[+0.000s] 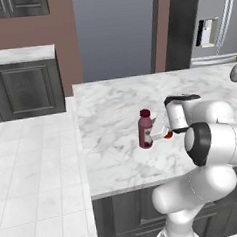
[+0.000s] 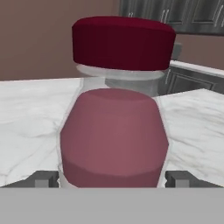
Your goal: Pick the juice, can from the counter and place them in the open cabinet.
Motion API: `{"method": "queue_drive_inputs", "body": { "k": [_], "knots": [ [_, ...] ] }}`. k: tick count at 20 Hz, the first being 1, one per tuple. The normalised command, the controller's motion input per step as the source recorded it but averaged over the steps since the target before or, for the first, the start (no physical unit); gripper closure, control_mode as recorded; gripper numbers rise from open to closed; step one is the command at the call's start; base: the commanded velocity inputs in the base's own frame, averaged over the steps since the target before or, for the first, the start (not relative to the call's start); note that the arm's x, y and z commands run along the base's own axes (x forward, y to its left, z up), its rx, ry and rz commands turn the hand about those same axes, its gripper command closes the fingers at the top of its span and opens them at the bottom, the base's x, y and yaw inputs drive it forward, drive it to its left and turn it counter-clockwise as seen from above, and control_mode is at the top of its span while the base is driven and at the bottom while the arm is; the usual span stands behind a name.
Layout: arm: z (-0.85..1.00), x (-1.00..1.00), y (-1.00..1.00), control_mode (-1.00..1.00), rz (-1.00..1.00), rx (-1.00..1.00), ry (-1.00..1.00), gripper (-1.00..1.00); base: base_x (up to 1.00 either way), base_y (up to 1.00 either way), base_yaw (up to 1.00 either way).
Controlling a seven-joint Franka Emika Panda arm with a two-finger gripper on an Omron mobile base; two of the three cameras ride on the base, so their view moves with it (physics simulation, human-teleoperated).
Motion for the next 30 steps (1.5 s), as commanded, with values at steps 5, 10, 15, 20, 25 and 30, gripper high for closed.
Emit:
{"method": "queue_drive_inputs", "body": {
  "k": [5, 10, 15, 20, 25, 30],
  "knots": [
    [0.06, 0.00, 0.00, -1.00, -0.01, 0.00, 0.01, 1.00, 0.00, 0.00, 0.00],
    [0.35, 0.00, -0.28, -1.00, -0.24, 0.00, 0.12, 1.00, 0.00, 0.00, 0.00],
    [0.41, 0.00, -0.33, -1.00, -0.34, 0.00, 0.29, 1.00, 0.00, 0.00, 0.00],
    [0.43, 0.00, -0.15, -1.00, -0.38, 0.00, 0.34, 1.00, 0.00, 0.00, 0.00],
    [0.44, 0.00, 0.00, -1.00, -0.33, 0.00, 0.12, 1.00, 0.00, 0.00, 0.00],
    [0.43, -0.04, 0.00, -1.00, -0.22, 0.00, 0.00, 1.00, 0.00, 0.00, 0.00]
  ]
}}
